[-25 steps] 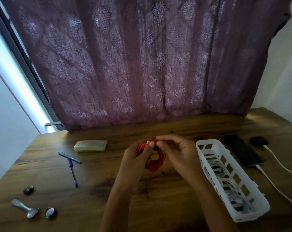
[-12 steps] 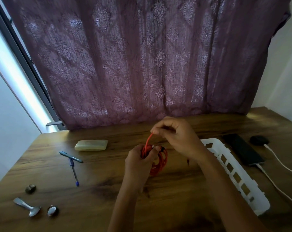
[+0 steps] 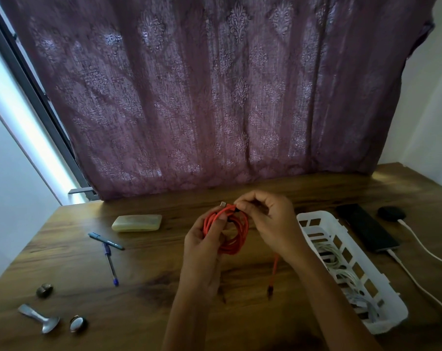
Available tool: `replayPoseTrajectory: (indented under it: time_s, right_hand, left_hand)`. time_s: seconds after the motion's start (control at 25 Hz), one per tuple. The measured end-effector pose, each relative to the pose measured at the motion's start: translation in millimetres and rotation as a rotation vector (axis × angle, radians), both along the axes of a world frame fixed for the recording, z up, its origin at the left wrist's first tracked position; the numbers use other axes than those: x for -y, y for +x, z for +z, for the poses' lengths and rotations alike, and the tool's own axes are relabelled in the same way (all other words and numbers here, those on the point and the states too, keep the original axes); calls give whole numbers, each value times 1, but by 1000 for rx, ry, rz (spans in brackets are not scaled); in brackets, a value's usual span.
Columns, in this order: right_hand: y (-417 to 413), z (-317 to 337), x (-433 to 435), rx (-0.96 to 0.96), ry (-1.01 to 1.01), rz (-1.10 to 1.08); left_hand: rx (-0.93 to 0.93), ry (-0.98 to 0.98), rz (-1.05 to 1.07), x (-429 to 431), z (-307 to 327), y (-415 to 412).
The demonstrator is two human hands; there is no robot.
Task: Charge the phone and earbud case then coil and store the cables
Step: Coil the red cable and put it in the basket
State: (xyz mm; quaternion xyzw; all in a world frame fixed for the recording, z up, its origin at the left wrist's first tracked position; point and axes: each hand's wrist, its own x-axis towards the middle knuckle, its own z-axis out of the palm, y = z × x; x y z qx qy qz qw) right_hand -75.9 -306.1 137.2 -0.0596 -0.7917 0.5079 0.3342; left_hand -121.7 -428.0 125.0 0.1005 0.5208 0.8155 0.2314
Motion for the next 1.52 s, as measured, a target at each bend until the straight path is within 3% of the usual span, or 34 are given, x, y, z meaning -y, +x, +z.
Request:
replayPoseTrajectory:
  time_s: [0.12,0.24,0.36,0.56,0.72,1.04,1.12,1.28,1.52]
  right_hand:
    - [1,2,-5,22,34,26]
    - [1,2,-4,26,84,57]
    - [1,2,-2,16,114,109]
    - [1,0,-4,-41,160,101]
    - [3,1,-13,-112,172,39]
    - [2,-17,1,-50,22,-133]
    - [6,-16,10,12,-23,-125]
    - [18,-8,25,109,-390,85]
    - [15,-17,31,188,-511,-27]
  left_hand:
    - [137,67,-146,5,6,-5]
    - [125,-50,-218,6,9,-7]
    - [60,-125,-193,6,11,-4]
    - [-38,-87,-124,7,12,3]
    - [7,-5,-98,9,12,4]
    - [103,180,-79,4,13,9]
    - [89,174,-39,3,12,8]
    - [30,132,8,4,11,10]
    - [-23,63,34,3,8,15]
